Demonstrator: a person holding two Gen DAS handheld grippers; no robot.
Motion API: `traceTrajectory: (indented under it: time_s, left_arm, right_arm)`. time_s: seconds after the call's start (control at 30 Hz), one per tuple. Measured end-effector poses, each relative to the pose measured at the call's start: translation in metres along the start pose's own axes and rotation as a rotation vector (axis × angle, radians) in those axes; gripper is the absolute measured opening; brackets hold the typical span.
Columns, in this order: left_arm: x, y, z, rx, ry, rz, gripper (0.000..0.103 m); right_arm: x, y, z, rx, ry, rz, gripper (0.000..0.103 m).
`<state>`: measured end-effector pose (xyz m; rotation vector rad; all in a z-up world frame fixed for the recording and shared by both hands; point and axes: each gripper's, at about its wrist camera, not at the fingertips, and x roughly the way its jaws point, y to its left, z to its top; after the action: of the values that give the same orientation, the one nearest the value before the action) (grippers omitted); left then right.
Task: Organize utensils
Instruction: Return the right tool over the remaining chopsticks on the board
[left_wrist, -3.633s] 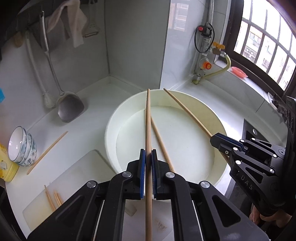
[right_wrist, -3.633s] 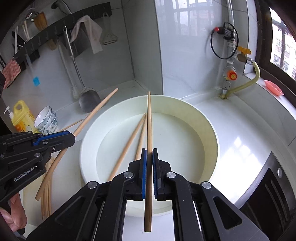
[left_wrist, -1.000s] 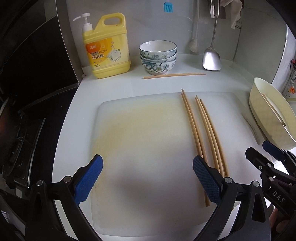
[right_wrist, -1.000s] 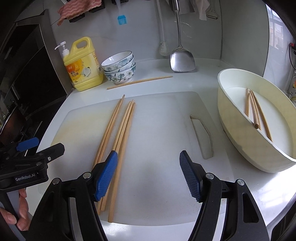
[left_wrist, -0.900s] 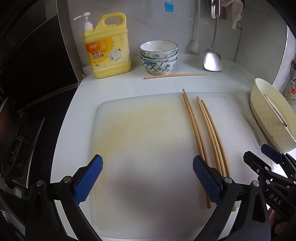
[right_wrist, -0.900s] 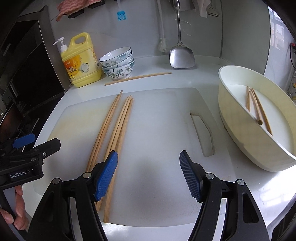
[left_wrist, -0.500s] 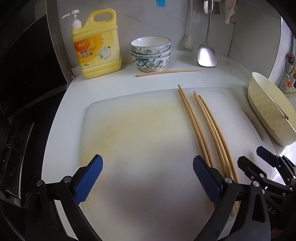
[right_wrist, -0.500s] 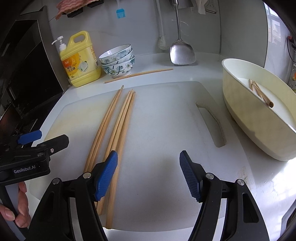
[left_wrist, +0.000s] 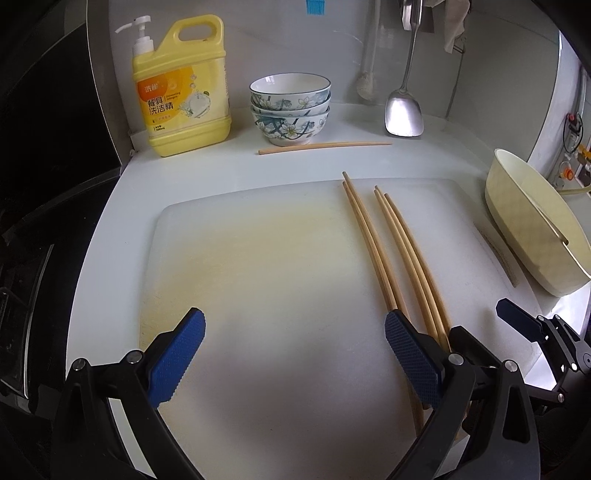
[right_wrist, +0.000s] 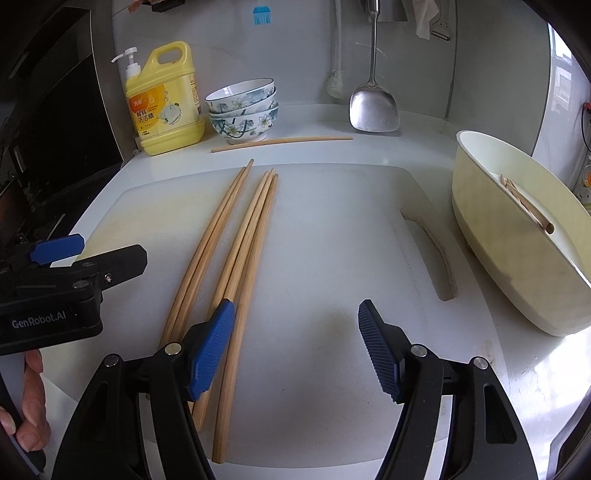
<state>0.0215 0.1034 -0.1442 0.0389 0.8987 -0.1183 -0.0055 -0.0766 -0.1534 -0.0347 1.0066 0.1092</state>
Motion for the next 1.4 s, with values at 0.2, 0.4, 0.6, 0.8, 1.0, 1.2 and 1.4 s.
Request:
traceTrajectory:
  time_s: [0.2,0.4,0.6,0.8,1.0,1.2,1.4]
  left_arm:
    - [0.002,-0.005,0.000,0.014,0.003,-0.007,0.096]
    - [0.006,-0.012,-0.002,0.026,0.014,-0.020,0.096]
    - [0.017,-0.018,-0.002,0.039,0.053,-0.041,0.096]
    - [0.020,-0.022,-0.006,0.053,0.055,-0.029,0.096]
    - [0.018,-0.012,-0.007,0.033,0.048,-0.027,0.098]
    - [0.024,-0.008,-0.001,-0.009,0.063,-0.032,0.098]
    - [0.022,-0.014,-0.001,0.021,0.040,0.026,0.098]
  right_arm:
    - [-0.005,-0.014,0.001,0.019,-0.020,-0.051,0.066]
    - [-0.005,-0.017,0.003,0.026,-0.017,-0.020,0.066]
    - [-0.002,-0.023,-0.002,0.053,-0.009,-0.036,0.066]
    - [-0.001,-0.026,-0.004,0.059,-0.009,-0.030,0.066]
    - [0.000,-0.025,-0.005,0.056,-0.007,-0.024,0.066]
    - [0.001,-0.022,-0.006,0.047,-0.008,-0.025,0.066]
    - [-0.001,-0.021,-0.006,0.042,-0.008,-0.024,0.066]
